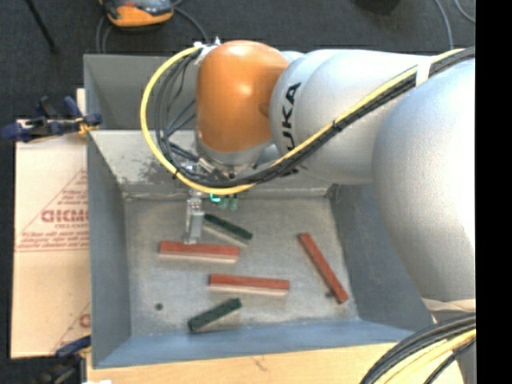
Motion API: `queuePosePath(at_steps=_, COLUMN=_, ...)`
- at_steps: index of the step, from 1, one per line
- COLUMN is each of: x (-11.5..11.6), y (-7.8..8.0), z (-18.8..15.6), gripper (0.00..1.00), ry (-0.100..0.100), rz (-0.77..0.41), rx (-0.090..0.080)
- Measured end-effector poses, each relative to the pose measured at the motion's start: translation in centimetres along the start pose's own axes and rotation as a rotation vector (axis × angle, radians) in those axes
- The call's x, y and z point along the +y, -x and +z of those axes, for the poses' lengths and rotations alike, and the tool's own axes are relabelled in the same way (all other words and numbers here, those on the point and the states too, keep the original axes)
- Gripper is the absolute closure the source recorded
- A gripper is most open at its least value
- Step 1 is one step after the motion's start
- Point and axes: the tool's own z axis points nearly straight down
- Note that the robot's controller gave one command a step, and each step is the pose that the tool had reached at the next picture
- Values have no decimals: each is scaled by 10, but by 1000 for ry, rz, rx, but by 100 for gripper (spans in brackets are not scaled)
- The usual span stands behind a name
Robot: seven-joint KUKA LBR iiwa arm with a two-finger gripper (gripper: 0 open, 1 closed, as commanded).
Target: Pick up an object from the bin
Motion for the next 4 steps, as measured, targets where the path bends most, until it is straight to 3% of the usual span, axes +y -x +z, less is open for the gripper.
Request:
queuePosePath(at_steps=1, x=-1, y=2, z=-5, gripper=0, ry=2, rz=3, rx=-8)
queuePosePath(at_steps=2, x=-26, y=-11, z=40, gripper=0, ry=0, rz=-60, rx=-13)
queuePosePath(at_steps=3, x=-39, y=2, z=98, gripper=0, ry=-2, rz=-226, rx=-12)
queuePosePath(at_steps=4, x=-48, y=15, z=113, gripper=100, ry=-1, rz=-396, rx=-11)
